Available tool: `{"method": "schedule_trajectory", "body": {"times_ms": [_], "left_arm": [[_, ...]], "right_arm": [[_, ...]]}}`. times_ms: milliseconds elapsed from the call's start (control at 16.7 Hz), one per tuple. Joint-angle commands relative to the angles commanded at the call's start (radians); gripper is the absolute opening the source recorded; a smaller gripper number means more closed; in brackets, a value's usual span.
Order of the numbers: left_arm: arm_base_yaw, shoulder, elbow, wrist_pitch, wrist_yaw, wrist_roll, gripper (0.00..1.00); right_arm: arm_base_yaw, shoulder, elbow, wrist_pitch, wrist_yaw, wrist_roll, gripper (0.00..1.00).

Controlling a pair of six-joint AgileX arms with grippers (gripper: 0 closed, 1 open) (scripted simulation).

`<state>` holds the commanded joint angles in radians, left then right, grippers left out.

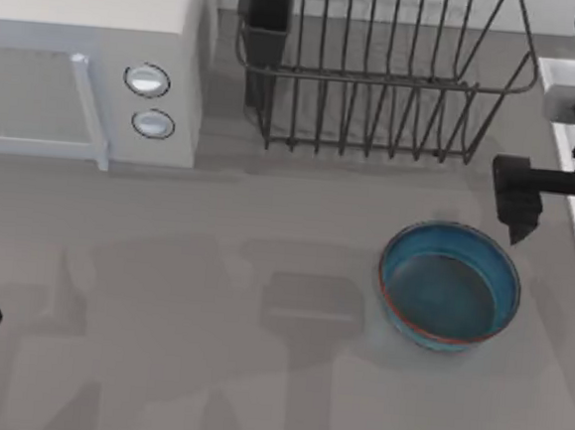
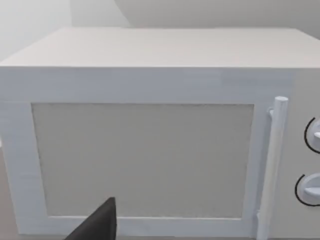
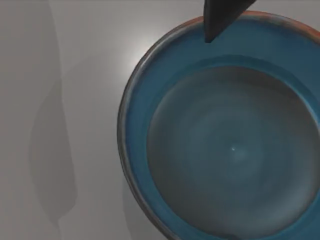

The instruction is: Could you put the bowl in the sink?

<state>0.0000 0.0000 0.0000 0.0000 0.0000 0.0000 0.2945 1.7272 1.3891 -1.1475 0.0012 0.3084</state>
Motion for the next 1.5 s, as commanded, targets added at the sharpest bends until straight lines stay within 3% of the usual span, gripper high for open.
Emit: {"method": "schedule_trajectory", "body": {"times_ms": [240, 600, 1140, 1500], "left_arm": [[0.000, 0.000, 0.000, 0.000, 0.000, 0.000, 1.00], [0.000, 0.000, 0.000, 0.000, 0.000, 0.000, 1.00], [0.000, 0.000, 0.000, 0.000, 0.000, 0.000, 1.00], [0.000, 0.000, 0.000, 0.000, 0.000, 0.000, 1.00]], "right_arm": [[0.023, 0.119, 0.117, -0.078, 0.000, 0.023, 1.00], [0.019, 0.125, 0.118, -0.077, -0.001, 0.024, 1.00], [0.026, 0.224, -0.118, 0.262, 0.000, 0.028, 1.00], [0.027, 0.235, -0.144, 0.293, 0.000, 0.029, 1.00]]}}
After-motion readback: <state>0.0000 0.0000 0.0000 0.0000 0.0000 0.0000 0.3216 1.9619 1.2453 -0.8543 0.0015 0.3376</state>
